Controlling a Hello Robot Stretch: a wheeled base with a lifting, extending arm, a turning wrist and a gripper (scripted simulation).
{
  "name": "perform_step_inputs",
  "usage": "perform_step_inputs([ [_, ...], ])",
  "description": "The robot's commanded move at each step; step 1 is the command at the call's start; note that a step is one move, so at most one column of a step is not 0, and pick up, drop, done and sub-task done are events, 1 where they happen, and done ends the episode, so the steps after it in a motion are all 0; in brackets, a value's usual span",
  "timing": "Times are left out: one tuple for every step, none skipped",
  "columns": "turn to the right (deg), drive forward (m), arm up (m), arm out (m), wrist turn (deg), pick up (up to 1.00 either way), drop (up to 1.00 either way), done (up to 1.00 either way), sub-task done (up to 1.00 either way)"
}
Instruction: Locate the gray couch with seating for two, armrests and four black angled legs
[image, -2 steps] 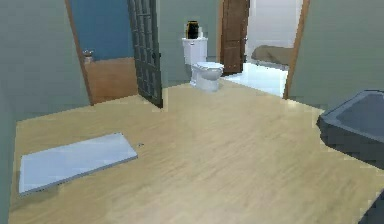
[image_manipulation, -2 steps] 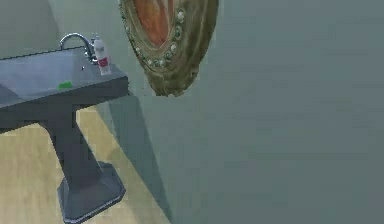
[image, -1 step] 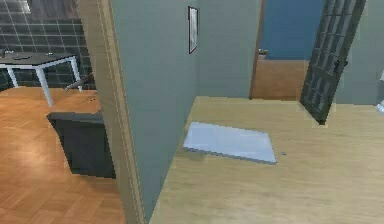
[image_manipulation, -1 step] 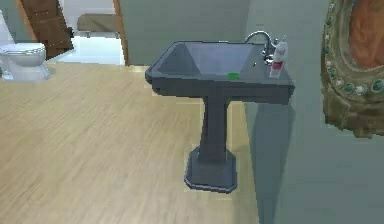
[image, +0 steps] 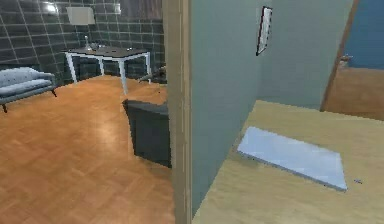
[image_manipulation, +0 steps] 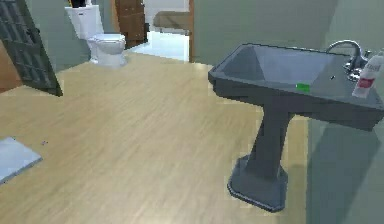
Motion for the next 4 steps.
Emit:
perform_step_inputs([
  [0.0, 0.40, 0.00, 0.00, 0.0, 0.00, 0.00, 0.00, 0.00],
  [-45.0, 0.00, 0.00, 0.00, 0.0, 0.00, 0.00, 0.00, 0.00],
  [-6.0, 0.00, 0.00, 0.00, 0.0, 0.00, 0.00, 0.00, 0.00],
  [0.0, 1.00, 0.00, 0.00, 0.0, 0.00, 0.00, 0.00, 0.00],
])
